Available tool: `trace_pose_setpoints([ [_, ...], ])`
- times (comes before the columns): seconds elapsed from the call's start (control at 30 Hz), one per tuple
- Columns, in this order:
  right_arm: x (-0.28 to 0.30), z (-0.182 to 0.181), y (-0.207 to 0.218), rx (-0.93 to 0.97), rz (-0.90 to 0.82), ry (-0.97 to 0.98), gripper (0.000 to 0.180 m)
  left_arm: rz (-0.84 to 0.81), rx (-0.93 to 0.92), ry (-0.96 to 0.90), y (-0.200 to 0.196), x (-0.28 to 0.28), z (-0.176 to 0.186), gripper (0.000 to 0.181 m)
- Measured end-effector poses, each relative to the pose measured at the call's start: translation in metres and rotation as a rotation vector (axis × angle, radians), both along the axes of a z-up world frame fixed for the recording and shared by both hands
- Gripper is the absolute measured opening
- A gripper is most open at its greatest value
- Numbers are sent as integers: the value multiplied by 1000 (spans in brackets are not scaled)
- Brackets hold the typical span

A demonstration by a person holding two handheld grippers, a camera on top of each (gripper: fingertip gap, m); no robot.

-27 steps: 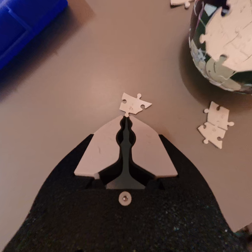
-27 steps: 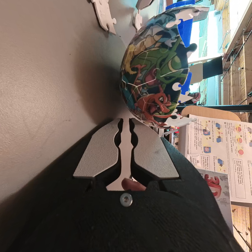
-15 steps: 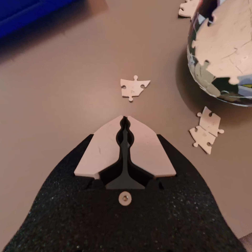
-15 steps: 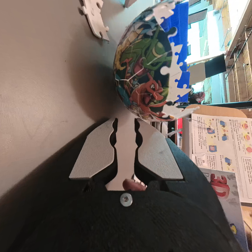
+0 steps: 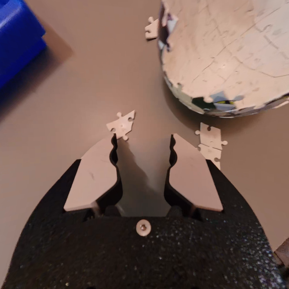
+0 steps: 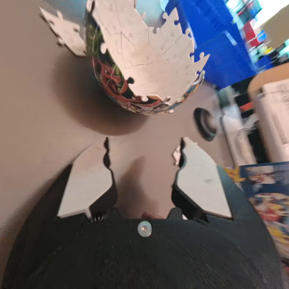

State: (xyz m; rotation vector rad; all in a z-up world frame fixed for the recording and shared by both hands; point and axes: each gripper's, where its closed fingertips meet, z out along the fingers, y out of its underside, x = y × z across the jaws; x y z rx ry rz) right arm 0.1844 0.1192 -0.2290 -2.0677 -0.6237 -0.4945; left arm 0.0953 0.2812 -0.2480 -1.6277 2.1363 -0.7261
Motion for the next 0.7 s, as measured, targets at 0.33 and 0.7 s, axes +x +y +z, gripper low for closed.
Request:
trace_pose_setpoints([
  [0.33,-24,12,20,19,1,459,115,-183,-89,-125,-26,11,10,85],
  [0.7,-28,-3,45,-33,7,407,116,-279,-141,-130,-51,3,7,83],
])
